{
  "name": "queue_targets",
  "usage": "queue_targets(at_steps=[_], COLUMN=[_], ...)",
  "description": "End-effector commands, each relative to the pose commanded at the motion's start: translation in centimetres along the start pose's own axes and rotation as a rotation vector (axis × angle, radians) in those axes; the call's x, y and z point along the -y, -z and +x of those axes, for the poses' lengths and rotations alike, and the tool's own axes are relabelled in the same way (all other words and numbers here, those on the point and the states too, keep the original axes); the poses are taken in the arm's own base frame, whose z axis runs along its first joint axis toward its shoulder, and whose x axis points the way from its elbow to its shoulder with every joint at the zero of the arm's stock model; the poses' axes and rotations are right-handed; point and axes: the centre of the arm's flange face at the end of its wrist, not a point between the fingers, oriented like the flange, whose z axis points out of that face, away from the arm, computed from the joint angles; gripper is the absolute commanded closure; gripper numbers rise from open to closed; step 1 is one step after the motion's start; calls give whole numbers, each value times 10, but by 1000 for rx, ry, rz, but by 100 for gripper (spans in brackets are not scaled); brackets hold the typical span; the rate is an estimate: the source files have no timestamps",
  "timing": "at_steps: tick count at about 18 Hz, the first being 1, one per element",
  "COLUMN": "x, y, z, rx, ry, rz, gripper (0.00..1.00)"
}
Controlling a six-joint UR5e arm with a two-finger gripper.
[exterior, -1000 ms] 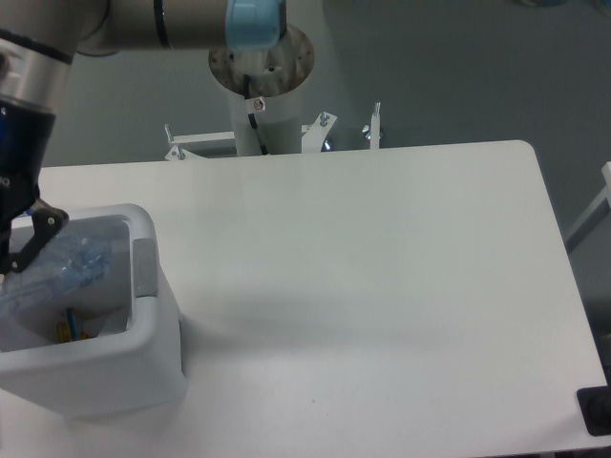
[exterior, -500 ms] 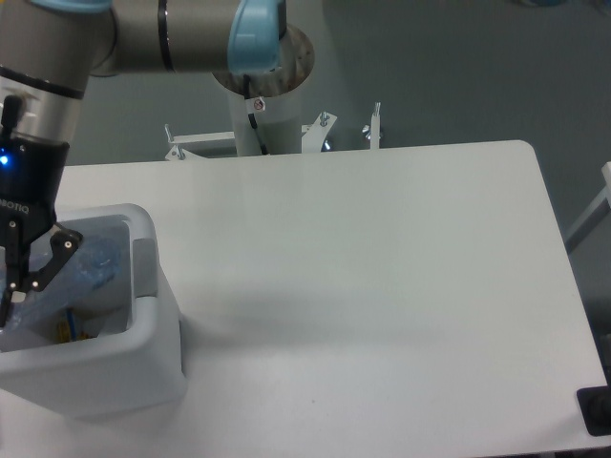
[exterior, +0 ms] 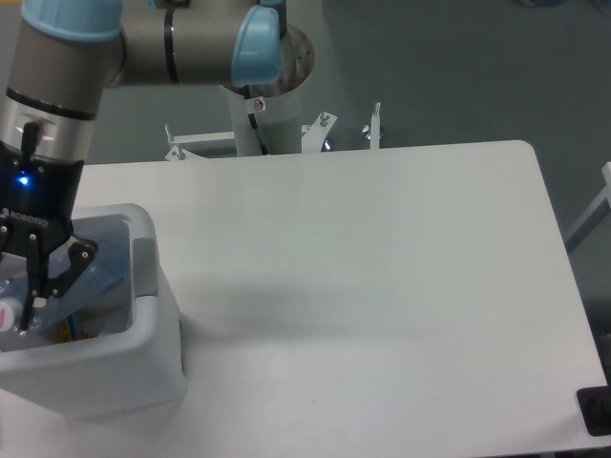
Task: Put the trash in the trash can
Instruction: 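Open the gripper to release the bottle and rise out of the bin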
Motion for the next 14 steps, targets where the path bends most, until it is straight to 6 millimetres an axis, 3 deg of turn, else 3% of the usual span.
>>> queue_targets(at_steps=[1,2,4,5,8,11,14], x=[-3,-4,-2,-3,4,13,24], y=[0,-1,0,-1,5,13,27], z=[0,-1,-1,-2,-11,-35,-88], rx=[0,1,2,16,49,82,187], ry=[0,-5,-52,-80,-85,-62,-31], rz=[-4,-7,-3,-5,12,29,50], gripper=[53,42,6,0,0,0,0])
